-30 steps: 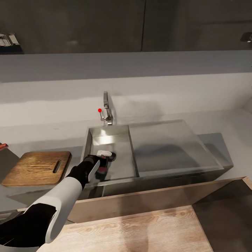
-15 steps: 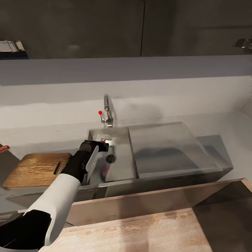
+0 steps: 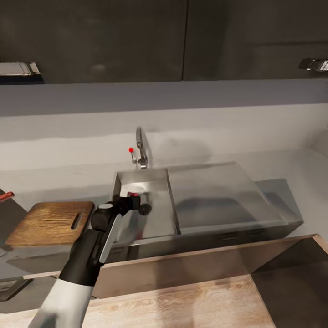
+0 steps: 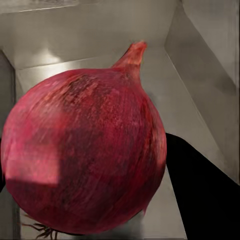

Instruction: In the kitchen, take the Vidalia onion out of the sink, dice it on the chopping board with the paring knife, put the diced onion into the bowl on the countertop, then place both the paring knife and the chopping board into the sink.

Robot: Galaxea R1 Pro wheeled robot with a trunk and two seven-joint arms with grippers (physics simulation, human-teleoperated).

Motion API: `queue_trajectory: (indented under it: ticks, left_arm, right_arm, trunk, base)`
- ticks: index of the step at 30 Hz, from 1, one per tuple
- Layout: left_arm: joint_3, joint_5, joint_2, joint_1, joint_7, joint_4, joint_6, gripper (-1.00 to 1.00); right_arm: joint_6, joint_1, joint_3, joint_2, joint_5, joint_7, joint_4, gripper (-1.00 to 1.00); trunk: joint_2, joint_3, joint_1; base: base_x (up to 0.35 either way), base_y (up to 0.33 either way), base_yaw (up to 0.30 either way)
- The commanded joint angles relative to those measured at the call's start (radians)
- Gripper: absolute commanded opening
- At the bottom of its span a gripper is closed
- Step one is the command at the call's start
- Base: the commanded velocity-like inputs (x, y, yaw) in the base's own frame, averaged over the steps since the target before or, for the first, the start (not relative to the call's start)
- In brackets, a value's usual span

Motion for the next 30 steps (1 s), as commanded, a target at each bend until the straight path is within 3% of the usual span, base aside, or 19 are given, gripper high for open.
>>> queue_trajectory:
  ticks: [1, 9, 20, 30]
  left_arm:
    - [-0.009, 0.004, 0.0, 0.019, 0.008, -0.032, 0.005, -1.0]
    - [-0.024, 0.004, 0.0, 0.058, 0.006, -0.085, 0.005, -1.0]
    - [-0.027, 0.004, 0.0, 0.062, 0.006, -0.089, 0.005, -1.0]
    - [-0.057, 0.004, 0.0, 0.062, 0.006, -0.089, 0.005, -1.0]
  right_arm:
    - [-0.003, -0.001, -0.005, 0.001, 0.011, -0.005, 0.0, 1.0]
    - [-0.003, -0.001, -0.005, 0.002, 0.011, -0.008, 0.001, 1.0]
    - [-0.003, -0.001, -0.005, 0.003, 0.011, -0.009, 0.001, 1.0]
    - [-0.003, -0.001, -0.005, 0.003, 0.011, -0.009, 0.001, 1.0]
  trunk:
    - [-0.002, 0.0, 0.001]
    - [-0.002, 0.013, 0.001]
    - [-0.002, 0.031, 0.001]
    - [-0.002, 0.047, 0.001]
  base:
    - [0.0, 0.0, 0.0]
    - [-0.018, 0.132, 0.026]
    - [-0.086, 0.298, 0.111]
    - [-0.069, 0.309, 0.127]
